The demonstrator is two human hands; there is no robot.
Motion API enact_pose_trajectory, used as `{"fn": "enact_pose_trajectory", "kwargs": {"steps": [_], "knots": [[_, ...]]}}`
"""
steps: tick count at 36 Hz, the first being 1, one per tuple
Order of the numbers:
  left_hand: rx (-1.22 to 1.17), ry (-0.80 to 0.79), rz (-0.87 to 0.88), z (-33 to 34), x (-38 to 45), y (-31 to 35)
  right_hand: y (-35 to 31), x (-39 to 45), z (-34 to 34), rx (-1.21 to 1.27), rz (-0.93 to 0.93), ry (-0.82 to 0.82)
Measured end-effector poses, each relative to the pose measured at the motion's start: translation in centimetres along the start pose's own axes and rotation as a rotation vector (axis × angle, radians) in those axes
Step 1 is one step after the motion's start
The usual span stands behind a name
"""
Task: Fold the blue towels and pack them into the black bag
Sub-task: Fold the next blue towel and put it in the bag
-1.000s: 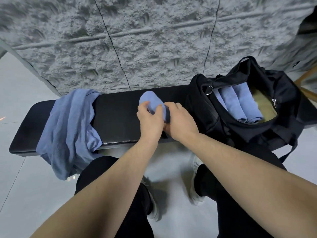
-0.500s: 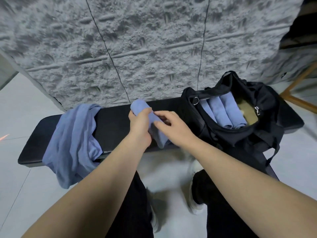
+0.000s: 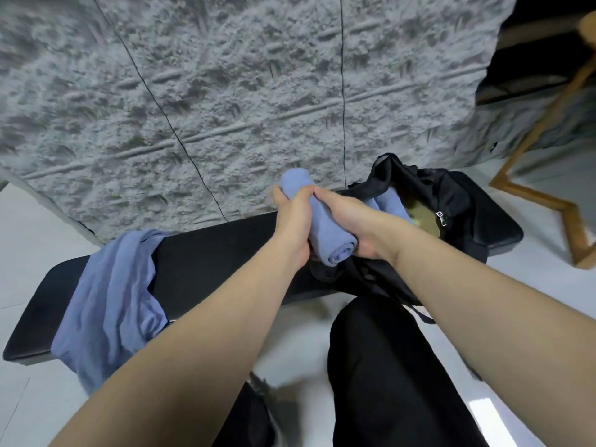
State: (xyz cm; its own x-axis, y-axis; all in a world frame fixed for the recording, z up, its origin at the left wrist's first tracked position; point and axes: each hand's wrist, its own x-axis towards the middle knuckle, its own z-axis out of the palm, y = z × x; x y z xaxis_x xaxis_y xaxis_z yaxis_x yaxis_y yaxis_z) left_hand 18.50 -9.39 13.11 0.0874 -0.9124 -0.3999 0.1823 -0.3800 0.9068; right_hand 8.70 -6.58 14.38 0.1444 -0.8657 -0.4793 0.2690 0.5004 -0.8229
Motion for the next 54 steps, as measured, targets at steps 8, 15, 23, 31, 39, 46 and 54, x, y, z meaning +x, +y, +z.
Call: {"fn": "enact_pose_trajectory", "kwargs": {"steps": [8, 15, 23, 31, 39, 46, 54], "knots": [[0.162, -0.236, -0.023, 4.6, 0.6, -1.0, -1.7, 0.2, -6.7, -0.243, -0.082, 0.102], [0.320, -0.308, -0.028, 7.8, 1.3, -3.3, -2.1, -0.9, -13.0, -0.349, -0.043, 0.226], [0.853, -0.411, 0.366, 10.6, 1.1, -6.0, -1.5, -0.2, -17.9, -0.201, 0.150, 0.379], [1.557, -0.740, 0.723, 11.3, 5.0, -8.7, -1.9, 2.8, -19.8, 0.046, 0.200, 0.328], [1.736, -0.809, 0.952, 11.4, 6.3, -9.6, -1.9, 5.2, -19.0, -0.130, 0.165, 0.383], [1.687, -0.773, 0.918, 11.6, 6.5, -9.4, -2.0, 6.3, -19.7, -0.448, 0.110, 0.430], [1.690, -0.752, 0.840, 12.2, 5.8, -8.8, -1.0, 6.8, -19.4, -0.647, 0.155, 0.435]]}}
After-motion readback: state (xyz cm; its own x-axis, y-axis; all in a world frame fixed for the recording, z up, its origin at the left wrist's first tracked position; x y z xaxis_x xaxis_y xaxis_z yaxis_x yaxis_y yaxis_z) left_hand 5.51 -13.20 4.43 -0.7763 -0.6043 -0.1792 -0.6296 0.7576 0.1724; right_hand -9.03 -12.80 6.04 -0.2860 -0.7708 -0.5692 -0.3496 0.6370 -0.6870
